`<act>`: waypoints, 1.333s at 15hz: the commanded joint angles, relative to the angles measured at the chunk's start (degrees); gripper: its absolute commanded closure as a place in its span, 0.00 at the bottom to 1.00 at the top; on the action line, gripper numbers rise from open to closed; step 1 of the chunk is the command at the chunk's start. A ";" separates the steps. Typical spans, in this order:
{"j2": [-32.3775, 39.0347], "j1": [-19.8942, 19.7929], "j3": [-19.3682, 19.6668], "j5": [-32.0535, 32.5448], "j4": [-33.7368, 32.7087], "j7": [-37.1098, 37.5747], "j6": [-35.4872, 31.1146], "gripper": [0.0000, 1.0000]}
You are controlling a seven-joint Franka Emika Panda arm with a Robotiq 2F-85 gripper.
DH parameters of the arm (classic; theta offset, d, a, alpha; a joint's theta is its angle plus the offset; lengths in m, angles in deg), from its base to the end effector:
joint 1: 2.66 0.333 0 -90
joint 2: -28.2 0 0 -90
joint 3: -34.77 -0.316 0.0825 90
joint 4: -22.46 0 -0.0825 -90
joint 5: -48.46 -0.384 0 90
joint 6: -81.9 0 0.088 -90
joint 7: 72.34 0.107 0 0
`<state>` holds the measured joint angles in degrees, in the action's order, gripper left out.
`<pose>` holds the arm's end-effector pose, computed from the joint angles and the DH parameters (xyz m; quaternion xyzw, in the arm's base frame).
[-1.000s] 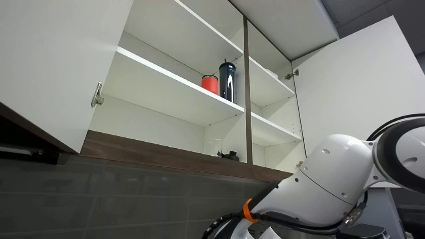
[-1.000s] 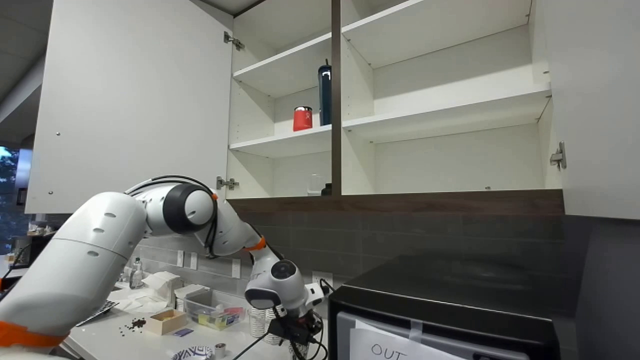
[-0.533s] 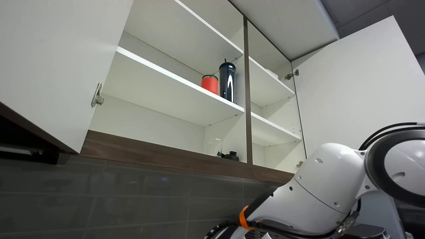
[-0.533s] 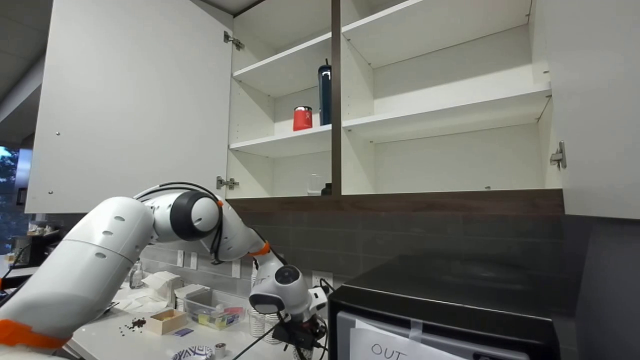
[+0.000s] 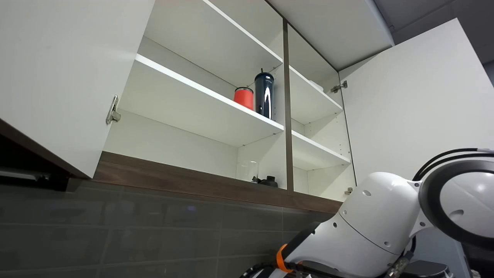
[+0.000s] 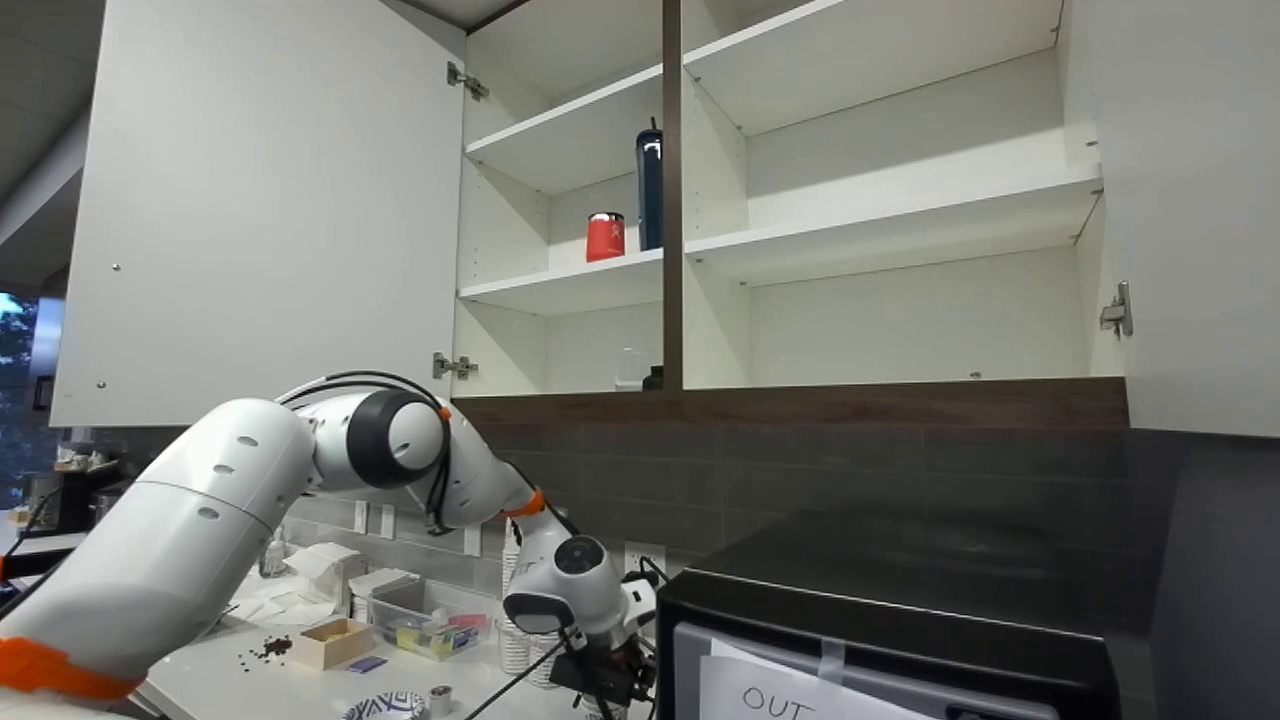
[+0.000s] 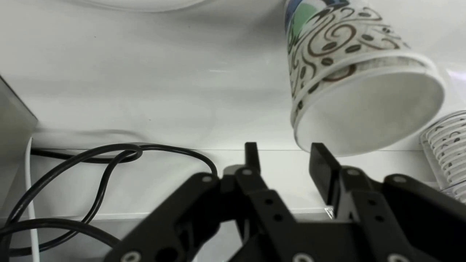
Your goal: Stack the coffee cups on the bottom shelf together then place them on the counter.
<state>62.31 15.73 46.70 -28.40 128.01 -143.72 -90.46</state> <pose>0.6518 0.0144 0.2455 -0.9407 -0.0666 -0.3295 0.0464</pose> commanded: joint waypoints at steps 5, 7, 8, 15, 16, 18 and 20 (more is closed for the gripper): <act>-3.93 2.17 3.45 4.38 5.69 7.70 2.36 0.00; -6.21 2.85 4.52 6.64 8.29 10.78 4.42 0.00; -7.55 3.37 5.23 8.29 9.88 12.35 5.80 0.00; -19.69 5.38 8.39 24.10 21.10 24.10 15.15 0.00; -22.40 -2.51 0.22 30.94 23.15 28.78 13.62 0.00; -25.15 2.52 5.37 32.75 25.53 30.85 15.88 0.00; -28.89 1.48 4.55 35.08 28.33 31.95 17.29 0.00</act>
<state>40.03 16.18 50.00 2.91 150.58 -114.51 -76.07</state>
